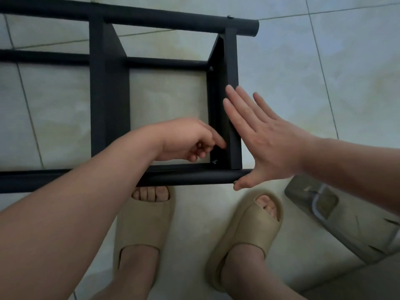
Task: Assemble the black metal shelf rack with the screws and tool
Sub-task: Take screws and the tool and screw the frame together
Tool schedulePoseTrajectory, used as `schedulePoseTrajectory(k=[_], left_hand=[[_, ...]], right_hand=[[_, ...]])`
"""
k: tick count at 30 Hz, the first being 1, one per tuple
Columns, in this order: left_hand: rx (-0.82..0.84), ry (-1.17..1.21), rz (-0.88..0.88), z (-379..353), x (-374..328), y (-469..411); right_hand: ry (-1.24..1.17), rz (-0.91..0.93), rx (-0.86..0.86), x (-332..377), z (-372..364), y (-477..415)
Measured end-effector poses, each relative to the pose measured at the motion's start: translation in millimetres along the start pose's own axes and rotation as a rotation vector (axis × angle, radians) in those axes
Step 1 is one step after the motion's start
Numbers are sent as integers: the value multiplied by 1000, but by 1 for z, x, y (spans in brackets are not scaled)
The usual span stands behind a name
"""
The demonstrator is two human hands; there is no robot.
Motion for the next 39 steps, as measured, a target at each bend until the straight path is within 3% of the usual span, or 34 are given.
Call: schedulePoseTrajectory(k=[7,15,21,29,39], left_hand=[[67,275,77,8,12,-8],[131,234,41,10,10,-7],[6,90,74,13,14,-12],[3,-113,95,8,14,-13],[58,-73,164,4,11,-14]], right_hand=[[-41,16,-56,1,-6,-4],[-88,19,-109,10,-5,-17],[-99,22,-140,12,-5,-22],[-102,21,-140,12,-5,-22],[-92,11,-132,13,-4,-22]])
Point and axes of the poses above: each hand's wrist, its own y-axis away from the middle knuckle, its own z-axis out of the back of the hand, x = y × z, the point moved 4 cm from there along -y, towards the middle knuckle, and after that the axes turned 14 degrees about z, right-handed, at the moved point
